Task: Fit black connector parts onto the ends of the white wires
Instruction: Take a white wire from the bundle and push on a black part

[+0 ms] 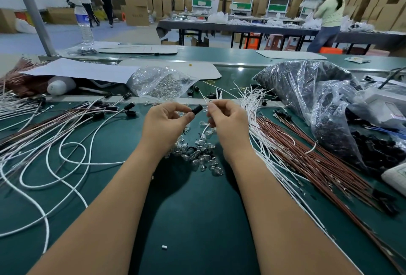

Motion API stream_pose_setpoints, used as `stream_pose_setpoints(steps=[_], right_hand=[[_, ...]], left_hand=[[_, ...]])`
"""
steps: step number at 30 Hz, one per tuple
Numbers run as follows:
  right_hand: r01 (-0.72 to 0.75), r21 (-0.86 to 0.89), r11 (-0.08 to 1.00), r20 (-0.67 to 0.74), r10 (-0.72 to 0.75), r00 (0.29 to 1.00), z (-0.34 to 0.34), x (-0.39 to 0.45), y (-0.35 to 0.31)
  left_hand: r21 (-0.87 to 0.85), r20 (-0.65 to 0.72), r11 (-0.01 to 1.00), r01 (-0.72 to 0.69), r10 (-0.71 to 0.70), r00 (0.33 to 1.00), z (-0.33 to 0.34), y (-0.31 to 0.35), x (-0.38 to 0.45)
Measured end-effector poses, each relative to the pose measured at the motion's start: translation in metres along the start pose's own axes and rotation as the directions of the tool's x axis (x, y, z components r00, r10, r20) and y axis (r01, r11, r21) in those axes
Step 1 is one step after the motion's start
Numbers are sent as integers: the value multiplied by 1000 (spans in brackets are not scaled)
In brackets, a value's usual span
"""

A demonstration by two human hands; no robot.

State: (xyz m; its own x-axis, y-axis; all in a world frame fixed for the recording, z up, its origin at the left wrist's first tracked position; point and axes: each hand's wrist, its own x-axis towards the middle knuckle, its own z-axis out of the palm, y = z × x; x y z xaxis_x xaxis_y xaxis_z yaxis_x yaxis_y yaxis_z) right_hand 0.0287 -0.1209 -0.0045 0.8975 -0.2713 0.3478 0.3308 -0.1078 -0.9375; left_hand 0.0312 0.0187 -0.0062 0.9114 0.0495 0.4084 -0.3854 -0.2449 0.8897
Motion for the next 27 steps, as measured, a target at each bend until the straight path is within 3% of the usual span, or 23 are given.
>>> stream_pose_setpoints(steps=[5, 14, 27], right_hand=[[-96, 188, 977, 5, 97, 995, -4, 2, 0], [-91, 162, 983, 107, 74, 991, -2, 0, -1], [-157, 111, 981, 113, 144, 983, -3, 0, -1]], left_hand=[[-4, 17, 999, 50, -50, 999, -5, -3, 1], [49, 60, 999, 22, -25, 998, -6, 0, -1], [132, 73, 991, -30, 20, 997, -8, 1, -2]])
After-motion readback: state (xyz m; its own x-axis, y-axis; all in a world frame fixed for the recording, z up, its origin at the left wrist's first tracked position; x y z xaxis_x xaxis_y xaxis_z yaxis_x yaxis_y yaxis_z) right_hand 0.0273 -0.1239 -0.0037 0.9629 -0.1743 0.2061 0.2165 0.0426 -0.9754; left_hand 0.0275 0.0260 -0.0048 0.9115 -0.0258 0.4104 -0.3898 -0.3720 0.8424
